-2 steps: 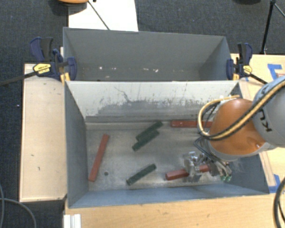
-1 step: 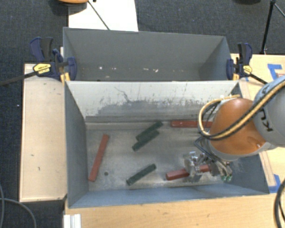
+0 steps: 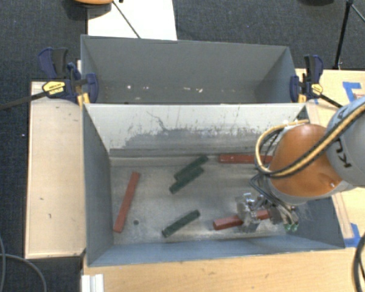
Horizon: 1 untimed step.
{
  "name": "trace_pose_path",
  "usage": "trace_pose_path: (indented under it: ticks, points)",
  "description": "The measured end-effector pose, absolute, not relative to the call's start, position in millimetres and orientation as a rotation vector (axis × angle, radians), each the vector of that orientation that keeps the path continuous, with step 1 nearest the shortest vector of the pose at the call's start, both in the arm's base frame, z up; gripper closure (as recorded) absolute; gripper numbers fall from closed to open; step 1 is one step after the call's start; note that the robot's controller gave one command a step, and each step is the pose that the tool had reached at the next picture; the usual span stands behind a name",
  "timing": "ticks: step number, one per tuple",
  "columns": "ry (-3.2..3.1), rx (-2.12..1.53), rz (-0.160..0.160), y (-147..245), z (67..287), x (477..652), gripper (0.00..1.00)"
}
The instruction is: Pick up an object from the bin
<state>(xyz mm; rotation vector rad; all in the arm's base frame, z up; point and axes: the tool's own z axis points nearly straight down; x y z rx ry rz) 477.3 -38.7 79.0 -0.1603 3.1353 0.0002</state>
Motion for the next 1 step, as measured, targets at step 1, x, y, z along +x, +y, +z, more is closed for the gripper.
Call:
trace_pose_path:
  ticks: [1]
  points:
    - [3.138,-0.161,0.001,-38.6,86.8,476.7,1.0]
